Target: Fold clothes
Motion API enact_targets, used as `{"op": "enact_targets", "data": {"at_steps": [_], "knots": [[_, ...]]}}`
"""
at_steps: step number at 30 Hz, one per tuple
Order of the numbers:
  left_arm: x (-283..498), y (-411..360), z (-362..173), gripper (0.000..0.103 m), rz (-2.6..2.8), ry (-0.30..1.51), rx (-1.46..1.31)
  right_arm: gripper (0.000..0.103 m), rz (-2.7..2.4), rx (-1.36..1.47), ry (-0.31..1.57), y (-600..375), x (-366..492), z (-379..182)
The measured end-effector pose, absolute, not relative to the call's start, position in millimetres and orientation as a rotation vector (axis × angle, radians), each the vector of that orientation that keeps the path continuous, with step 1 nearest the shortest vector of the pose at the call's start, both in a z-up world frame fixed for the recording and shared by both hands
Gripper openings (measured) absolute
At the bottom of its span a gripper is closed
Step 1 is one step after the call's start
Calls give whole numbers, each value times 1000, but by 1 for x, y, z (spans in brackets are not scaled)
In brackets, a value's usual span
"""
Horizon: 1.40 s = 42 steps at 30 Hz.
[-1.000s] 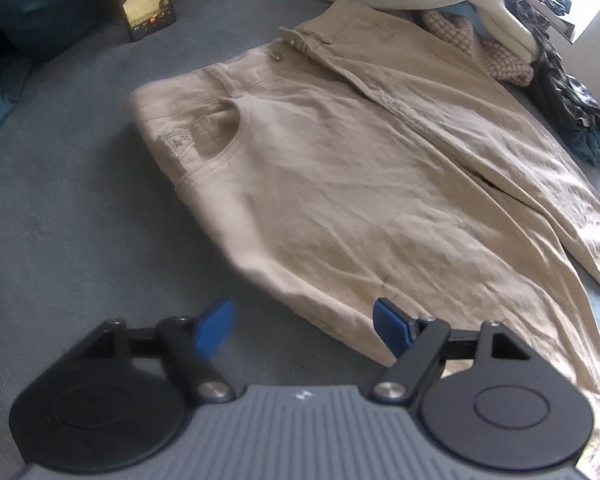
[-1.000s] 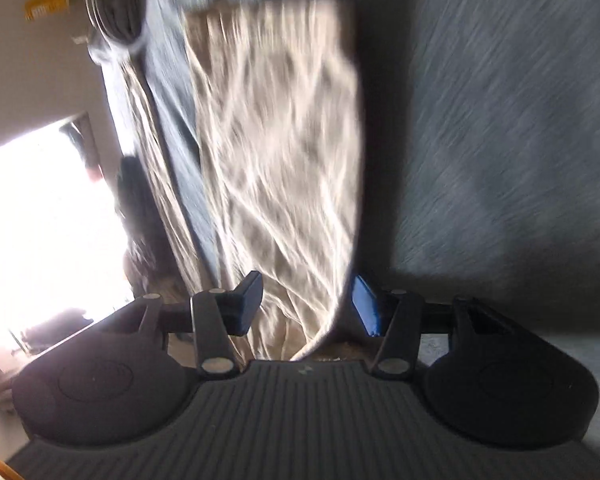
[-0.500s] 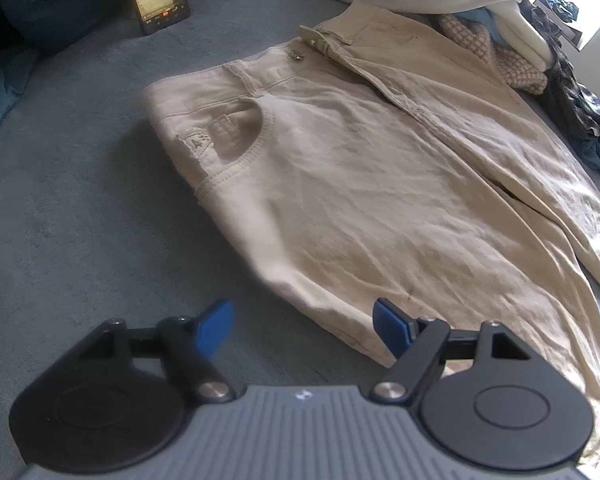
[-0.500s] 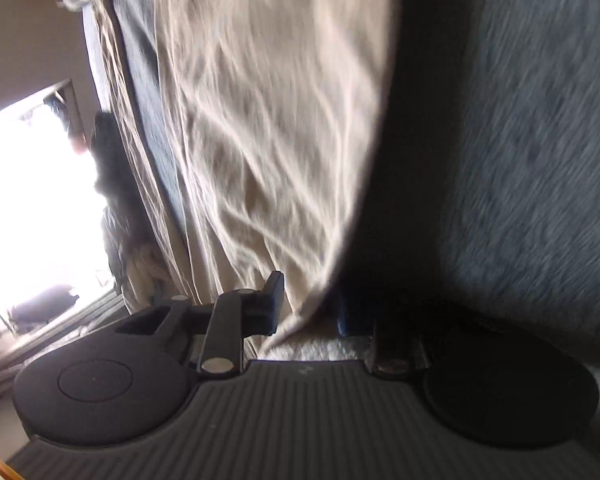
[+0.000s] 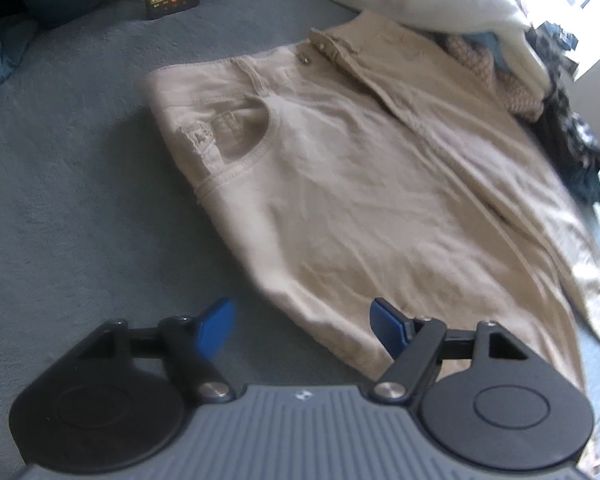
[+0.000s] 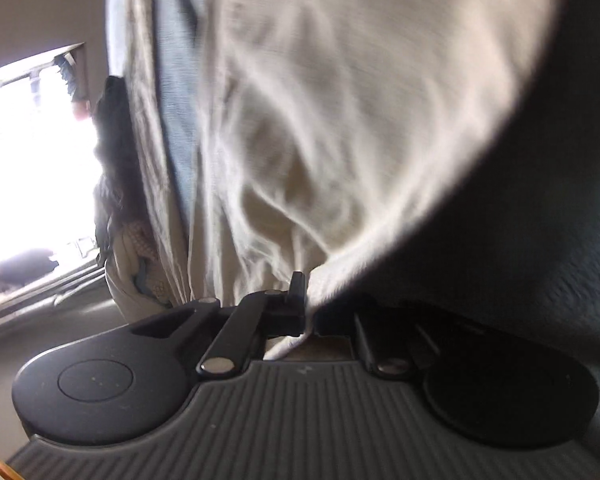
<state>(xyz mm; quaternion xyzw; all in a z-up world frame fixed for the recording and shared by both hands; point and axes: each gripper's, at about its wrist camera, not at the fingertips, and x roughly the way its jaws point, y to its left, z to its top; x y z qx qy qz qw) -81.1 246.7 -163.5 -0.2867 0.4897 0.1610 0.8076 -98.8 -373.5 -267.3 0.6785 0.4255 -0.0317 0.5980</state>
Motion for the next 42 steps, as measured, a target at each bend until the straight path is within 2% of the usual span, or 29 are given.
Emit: {"op": "enact_targets", "data": {"at_steps": [2,5,9,19,24,27,42], "knots": [[-81,253,-165,75,361,1036,-632,2,-62,1556,960,-374,-91,-260],[-78,266,-169,64,398,1025,-667,2,-44,1531,947,-374,-78,-256],[-71,281,-176,54,455,1031,-685,2,-61,1522,958,-372,-66,-258],[-62,299,-186,42,494,1019,-704,5,-57,1518,1035,-377,-88,-269],[-62,296,-182,18,502,994,-664,2,-47,1443,1054,-365,-83,-265],[-64,293,-177,12,496,970,-652,1,-42,1405,1029,-363,-80,-255],[-38,276,-118,10,394,768,-604,1,83,1267,929,-375,-34,-173]]}}
